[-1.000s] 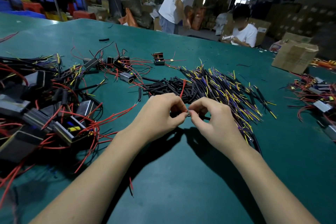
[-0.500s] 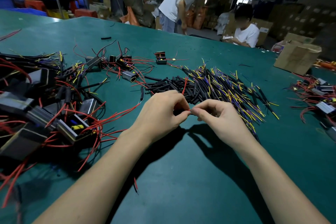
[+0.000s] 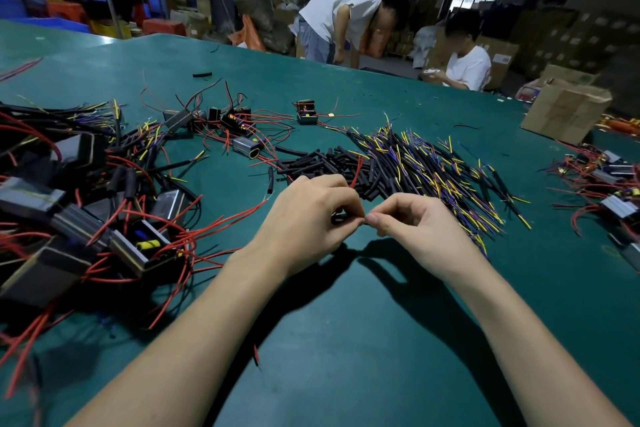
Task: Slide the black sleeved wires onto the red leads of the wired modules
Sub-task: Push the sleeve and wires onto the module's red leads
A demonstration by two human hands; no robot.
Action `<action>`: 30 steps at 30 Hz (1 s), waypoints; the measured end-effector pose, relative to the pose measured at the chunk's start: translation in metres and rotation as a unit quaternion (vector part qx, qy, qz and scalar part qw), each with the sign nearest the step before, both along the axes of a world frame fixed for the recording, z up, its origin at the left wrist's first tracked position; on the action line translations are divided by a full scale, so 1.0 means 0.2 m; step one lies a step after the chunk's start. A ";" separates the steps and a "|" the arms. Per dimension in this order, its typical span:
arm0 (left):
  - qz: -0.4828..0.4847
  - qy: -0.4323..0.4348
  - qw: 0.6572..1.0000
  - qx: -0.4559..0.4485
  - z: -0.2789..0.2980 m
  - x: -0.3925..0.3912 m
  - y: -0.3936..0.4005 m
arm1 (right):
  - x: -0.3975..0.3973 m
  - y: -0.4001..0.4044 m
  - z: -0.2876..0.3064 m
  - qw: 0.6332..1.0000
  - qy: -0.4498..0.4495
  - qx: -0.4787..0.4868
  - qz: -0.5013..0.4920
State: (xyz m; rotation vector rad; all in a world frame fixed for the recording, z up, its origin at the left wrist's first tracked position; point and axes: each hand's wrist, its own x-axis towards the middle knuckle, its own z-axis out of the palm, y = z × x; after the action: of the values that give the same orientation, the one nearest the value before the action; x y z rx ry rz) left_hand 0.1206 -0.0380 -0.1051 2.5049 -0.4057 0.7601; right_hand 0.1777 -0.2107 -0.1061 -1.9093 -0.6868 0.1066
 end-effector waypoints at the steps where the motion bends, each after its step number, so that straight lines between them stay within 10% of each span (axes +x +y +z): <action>1: 0.001 -0.001 1.000 0.003 0.00 0.00 0.00 | 0.00 0.00 0.00 1.000 -0.007 -0.007 -0.005; 23: -0.046 0.177 0.974 -0.137 -0.01 0.03 0.03 | -0.05 0.08 -0.03 0.909 -0.328 -0.255 -0.037; 30: -0.007 0.158 0.975 -0.156 -0.01 0.02 0.00 | -0.03 0.04 -0.04 0.944 -0.272 -0.186 -0.023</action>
State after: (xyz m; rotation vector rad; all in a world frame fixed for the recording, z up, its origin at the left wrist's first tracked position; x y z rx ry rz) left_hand 0.1243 -0.0389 -0.1074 2.2674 -0.1746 0.3744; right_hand 0.1725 -0.2018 -0.1144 -2.3437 -1.0436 -0.3599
